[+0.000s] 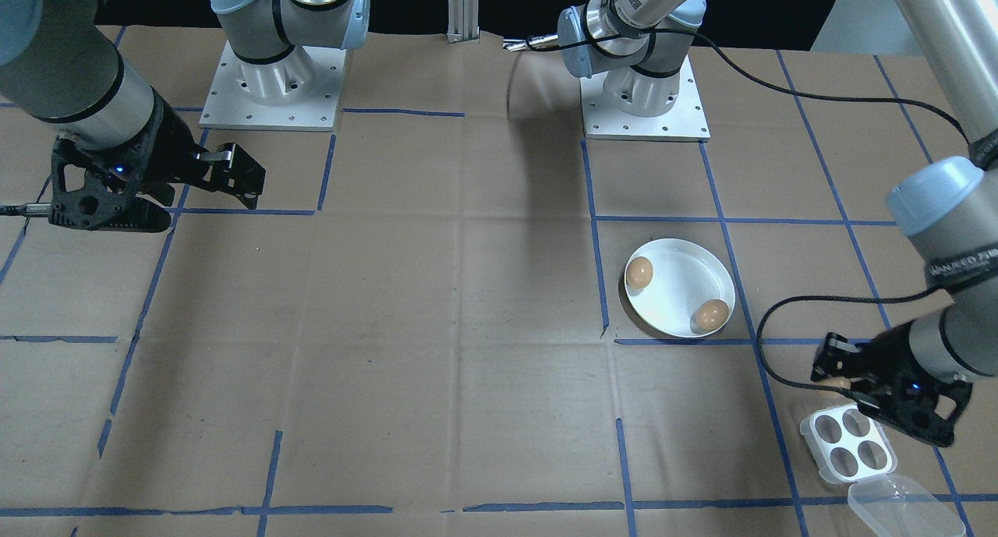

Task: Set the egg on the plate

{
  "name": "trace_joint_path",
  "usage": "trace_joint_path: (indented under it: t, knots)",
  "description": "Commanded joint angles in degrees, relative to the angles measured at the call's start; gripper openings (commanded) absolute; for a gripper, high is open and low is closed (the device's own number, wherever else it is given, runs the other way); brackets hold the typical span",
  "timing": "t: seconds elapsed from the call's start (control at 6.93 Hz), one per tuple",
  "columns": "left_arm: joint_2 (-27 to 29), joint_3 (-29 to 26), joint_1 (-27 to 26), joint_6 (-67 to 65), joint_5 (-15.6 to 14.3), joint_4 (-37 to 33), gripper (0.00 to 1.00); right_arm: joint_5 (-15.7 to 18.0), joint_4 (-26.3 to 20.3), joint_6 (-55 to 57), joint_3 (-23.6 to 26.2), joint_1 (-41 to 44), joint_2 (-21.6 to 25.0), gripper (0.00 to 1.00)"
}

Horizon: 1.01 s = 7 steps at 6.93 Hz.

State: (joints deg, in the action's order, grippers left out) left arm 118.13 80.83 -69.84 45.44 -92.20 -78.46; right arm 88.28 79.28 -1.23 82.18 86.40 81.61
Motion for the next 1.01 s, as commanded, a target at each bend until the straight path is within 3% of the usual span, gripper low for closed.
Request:
trace_joint_path:
  t: [0.0, 0.29, 0.58, 0.87]
  knots:
    - [-10.77, 14.64, -4.14, -14.26, 0.27, -0.99, 0.00, -0.04, 0.00, 0.00, 0.00, 0.00, 0.04, 1.00]
    - [-15.54, 25.12, -6.62, -23.01, 3.24, 0.05, 0.01, -0.04, 0.00, 0.00, 0.00, 0.00, 0.04, 1.00]
    - [-15.03, 27.01, -6.62, -22.68, 3.17, 1.12, 0.05, 0.05, 0.00, 0.00, 0.00, 0.00, 0.04, 1.00]
    - [-14.33, 26.75, -6.62, -22.50, 2.73, 3.74, 0.37, 0.05, 0.00, 0.00, 0.00, 0.00, 0.04, 1.00]
